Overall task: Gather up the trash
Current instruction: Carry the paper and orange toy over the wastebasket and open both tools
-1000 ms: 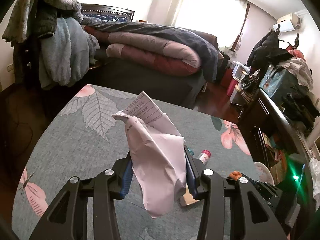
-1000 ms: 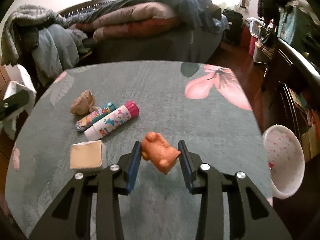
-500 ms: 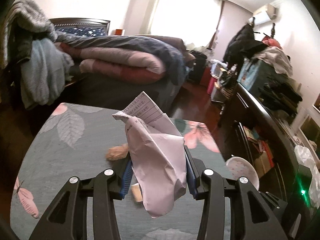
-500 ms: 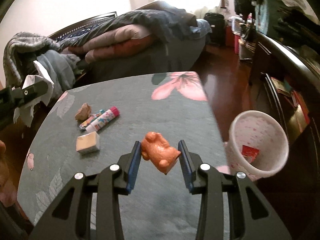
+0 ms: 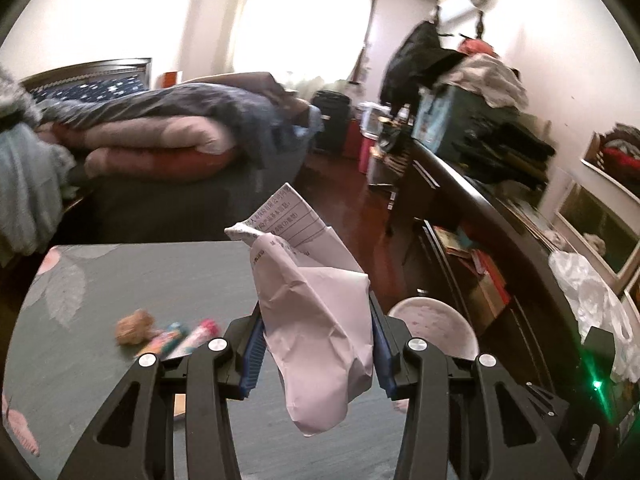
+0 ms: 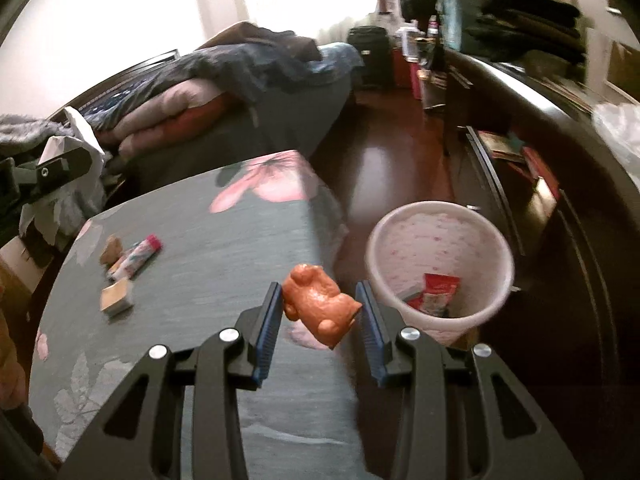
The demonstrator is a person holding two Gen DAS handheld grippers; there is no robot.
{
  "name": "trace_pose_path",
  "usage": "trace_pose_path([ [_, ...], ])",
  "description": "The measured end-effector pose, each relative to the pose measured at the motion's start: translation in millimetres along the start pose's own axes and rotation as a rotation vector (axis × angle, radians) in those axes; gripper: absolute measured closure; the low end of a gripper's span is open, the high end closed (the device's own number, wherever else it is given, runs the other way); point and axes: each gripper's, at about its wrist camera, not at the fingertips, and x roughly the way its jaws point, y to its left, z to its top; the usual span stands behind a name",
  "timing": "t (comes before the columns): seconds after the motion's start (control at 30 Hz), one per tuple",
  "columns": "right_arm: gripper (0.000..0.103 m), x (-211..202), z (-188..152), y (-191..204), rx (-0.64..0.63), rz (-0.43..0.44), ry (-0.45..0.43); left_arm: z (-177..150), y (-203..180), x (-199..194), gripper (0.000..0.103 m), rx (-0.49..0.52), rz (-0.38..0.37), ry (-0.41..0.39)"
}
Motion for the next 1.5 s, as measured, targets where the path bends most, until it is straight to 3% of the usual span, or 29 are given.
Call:
trace_pose_path([
  [0.63, 0.065, 10.9, -2.2, -119.3, 0.174, -0.204, -0.010, 6.0, -126.3, 84.9, 0.057, 0.181, -0.207, 0.082],
  [1.23, 0.065, 87.6, 7.6, -155.3, 0.190, -0.241, 0.012, -14.4, -178.9, 205.4, 0.056, 0.211, -0.247, 0.288],
  [1.33, 0.065, 102.9, 8.5, -159.5, 0.187, -0.243, 0.016, -16.8, -180.1, 218.5, 0.053, 0.218, -0.246, 0.300],
  [1.43, 0.063, 116.0, 10.4, -161.8, 0.179, -0.239, 0.007, -15.8, -177.0, 227.7, 0.040, 0.192, -0.265, 0.310],
  [1.5, 0.055, 124.3, 10.8, -163.7, 0.174, -0.242, 0.007, -12.8, -174.0, 229.4, 0.025, 0.174, -0.261, 0.301],
])
